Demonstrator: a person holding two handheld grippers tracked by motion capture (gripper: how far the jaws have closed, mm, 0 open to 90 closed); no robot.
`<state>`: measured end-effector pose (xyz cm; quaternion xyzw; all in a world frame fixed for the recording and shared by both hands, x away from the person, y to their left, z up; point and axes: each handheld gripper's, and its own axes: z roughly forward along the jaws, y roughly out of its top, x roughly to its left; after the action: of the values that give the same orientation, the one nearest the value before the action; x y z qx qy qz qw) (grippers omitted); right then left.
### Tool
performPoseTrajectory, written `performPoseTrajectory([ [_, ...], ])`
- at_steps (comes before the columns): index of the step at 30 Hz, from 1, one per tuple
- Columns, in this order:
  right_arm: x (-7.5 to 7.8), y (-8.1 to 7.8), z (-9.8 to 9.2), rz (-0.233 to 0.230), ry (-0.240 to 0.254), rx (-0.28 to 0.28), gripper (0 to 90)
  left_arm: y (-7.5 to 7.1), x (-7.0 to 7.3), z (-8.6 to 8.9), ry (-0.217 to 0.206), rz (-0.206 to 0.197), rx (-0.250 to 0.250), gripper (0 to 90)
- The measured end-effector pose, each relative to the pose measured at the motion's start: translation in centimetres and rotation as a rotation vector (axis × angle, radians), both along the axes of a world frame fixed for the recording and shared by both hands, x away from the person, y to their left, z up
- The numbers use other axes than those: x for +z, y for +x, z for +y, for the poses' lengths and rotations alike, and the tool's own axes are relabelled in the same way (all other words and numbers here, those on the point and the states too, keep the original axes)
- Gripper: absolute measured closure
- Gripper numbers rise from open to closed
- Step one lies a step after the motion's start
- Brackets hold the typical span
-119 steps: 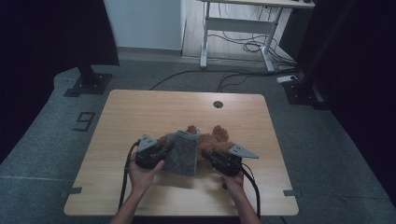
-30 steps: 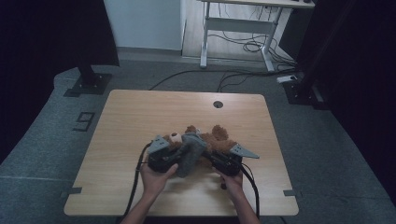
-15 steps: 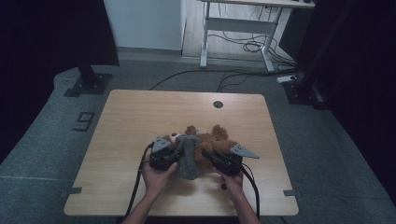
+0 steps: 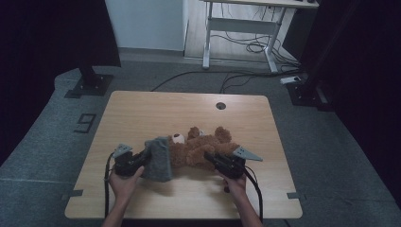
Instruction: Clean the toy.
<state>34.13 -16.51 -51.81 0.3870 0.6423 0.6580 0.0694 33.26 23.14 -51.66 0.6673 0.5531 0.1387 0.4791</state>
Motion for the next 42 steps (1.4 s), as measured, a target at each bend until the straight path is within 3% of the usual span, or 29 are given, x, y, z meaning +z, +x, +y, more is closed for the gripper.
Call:
performPoseTrajectory([
  [2, 0.0, 0.1, -0.1, 0.000, 0.001, 0.003, 72.6, 0.0, -1.0, 0.9, -0.020, 0.029, 0.013, 78.8],
  [5, 0.0, 0.1, -0.1, -0.004, 0.002, 0.008, 72.3, -0.5, -1.1, 0.9, -0.039, 0.020, 0.005, 78.8],
  [8, 0.1, 0.0, 0.1, -0.008, 0.005, 0.004, 72.3, -0.9, 0.3, 0.1, -0.045, -0.026, -0.028, 78.8],
  [13, 0.3, -0.1, 0.2, -0.017, -0.006, 0.005, 71.4, -1.3, 4.2, -2.5, -0.033, -0.131, -0.093, 78.7],
  [18, 0.7, -0.3, 0.6, -0.048, -0.040, -0.005, 69.9, -0.2, 6.8, -5.8, -0.012, -0.173, -0.160, 78.6],
  [24, 0.9, -0.5, 0.9, -0.057, -0.037, 0.010, 66.1, 1.7, 5.9, -8.5, 0.040, -0.128, -0.171, 78.4],
  [28, 1.7, -0.9, 0.4, -0.064, -0.041, 0.013, 49.9, 1.7, 5.3, -8.6, 0.060, -0.127, -0.150, 78.7],
  [32, 3.1, -1.6, -2.0, -0.074, -0.031, -0.048, 37.8, 1.6, 5.2, -8.6, 0.070, -0.125, -0.151, 78.8],
  [35, 3.5, -2.0, -4.5, -0.064, -0.077, -0.144, 32.5, 1.5, 5.1, -8.6, 0.070, -0.127, -0.151, 78.8],
  [38, 2.8, -1.5, -6.4, -0.035, -0.116, -0.218, 28.6, 1.5, 5.0, -8.5, 0.062, -0.124, -0.152, 78.8],
  [42, 1.4, -0.6, -7.6, 0.022, -0.148, -0.267, 20.7, 1.4, 4.8, -8.3, 0.051, -0.119, -0.151, 78.9],
])
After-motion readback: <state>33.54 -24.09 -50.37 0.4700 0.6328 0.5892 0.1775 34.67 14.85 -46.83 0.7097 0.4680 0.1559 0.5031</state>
